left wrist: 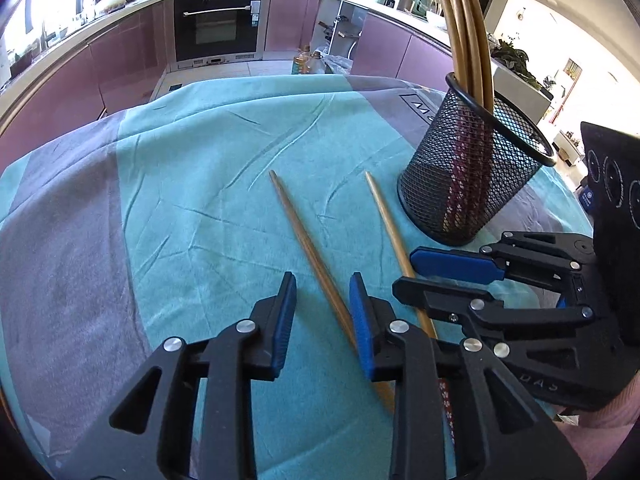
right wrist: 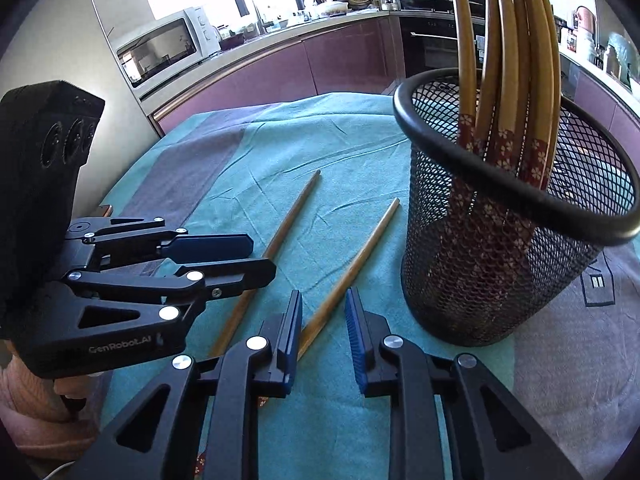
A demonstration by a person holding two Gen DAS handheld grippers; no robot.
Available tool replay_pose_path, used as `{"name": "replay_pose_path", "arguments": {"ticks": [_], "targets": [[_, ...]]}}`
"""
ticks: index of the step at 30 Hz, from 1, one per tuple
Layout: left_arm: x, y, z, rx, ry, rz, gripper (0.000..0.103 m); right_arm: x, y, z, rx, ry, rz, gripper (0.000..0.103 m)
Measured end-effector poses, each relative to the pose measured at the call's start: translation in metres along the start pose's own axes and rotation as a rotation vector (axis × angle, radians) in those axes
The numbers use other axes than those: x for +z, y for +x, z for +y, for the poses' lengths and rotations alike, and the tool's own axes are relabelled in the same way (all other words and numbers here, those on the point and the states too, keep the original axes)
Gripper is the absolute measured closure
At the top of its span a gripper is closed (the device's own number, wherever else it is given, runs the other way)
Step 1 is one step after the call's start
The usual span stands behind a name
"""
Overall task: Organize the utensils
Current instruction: 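Close the left gripper on a chopstick while the right gripper grasps the other, then lift both chopsticks upright and carry them over the mesh holder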
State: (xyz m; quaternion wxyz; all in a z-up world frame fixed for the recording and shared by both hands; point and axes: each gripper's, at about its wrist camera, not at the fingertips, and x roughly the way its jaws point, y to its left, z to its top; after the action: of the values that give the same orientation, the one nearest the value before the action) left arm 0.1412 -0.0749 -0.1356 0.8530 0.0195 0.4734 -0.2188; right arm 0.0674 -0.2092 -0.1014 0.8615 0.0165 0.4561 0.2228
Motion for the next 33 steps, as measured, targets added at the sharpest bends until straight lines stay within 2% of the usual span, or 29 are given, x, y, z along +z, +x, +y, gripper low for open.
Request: {"name": "replay_pose_path", "arguments": {"ticks": [6, 13, 23, 33], "targets": [[0.006, 0.006, 0.003, 0.019, -0.013, 0.008, 0.090, 0.000, -0.001, -0.001, 0.000, 0.009, -0.005, 0.089], [-0.005, 0.002, -0.004, 0.036, -0.028, -0.005, 0.093, -0.001, -0.004, -0.003, 0.001, -0.001, 0.001, 0.094], [-0.002, 0.008, -0.016, 0.061, -0.001, -0.002, 0.090, -0.001, -0.001, 0.002, -0.042, -0.014, -0.003, 0.092], [-0.012, 0.003, -0.007, 0.055, -0.057, -0.021, 0.095, -0.006, -0.009, -0.011, 0.003, 0.066, -0.030, 0.097]]}}
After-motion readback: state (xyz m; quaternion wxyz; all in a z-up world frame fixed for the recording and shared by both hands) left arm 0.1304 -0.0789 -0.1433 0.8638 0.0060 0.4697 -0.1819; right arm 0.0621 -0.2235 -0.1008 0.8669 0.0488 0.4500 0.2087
